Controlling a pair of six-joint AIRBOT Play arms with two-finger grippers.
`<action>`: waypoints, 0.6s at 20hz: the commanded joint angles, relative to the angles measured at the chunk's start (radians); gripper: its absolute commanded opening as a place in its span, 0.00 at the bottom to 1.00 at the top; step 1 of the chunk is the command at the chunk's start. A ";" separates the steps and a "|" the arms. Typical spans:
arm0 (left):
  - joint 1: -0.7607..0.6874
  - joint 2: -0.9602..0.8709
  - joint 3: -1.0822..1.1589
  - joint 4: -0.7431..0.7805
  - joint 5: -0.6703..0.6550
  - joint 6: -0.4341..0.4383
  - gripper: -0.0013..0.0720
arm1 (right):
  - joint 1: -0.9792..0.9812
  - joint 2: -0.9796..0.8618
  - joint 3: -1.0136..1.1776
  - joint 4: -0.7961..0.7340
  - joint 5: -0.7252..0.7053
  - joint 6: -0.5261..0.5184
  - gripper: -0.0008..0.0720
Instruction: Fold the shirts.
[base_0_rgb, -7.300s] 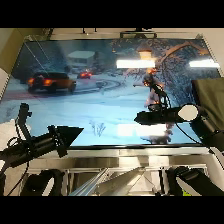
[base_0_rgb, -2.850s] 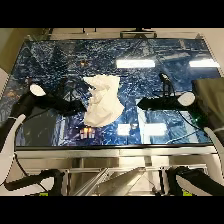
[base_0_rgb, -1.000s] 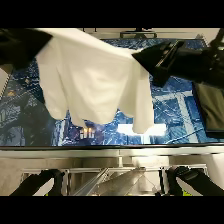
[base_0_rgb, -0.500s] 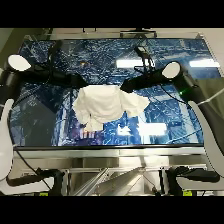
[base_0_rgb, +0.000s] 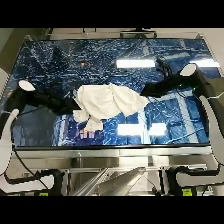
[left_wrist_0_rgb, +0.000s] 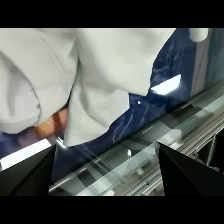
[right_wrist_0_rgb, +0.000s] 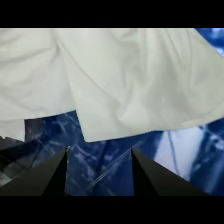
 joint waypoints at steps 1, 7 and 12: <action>-0.087 0.072 -0.249 -0.002 0.210 0.022 0.99 | -0.035 0.000 -0.129 0.006 0.015 0.004 0.61; -0.184 0.075 -0.302 0.000 0.501 0.022 0.99 | 0.054 -0.004 -0.303 0.107 -0.257 -0.037 0.61; -0.118 0.075 -0.303 0.007 0.523 0.022 0.98 | 0.163 -0.064 -0.303 0.154 -0.274 -0.011 0.61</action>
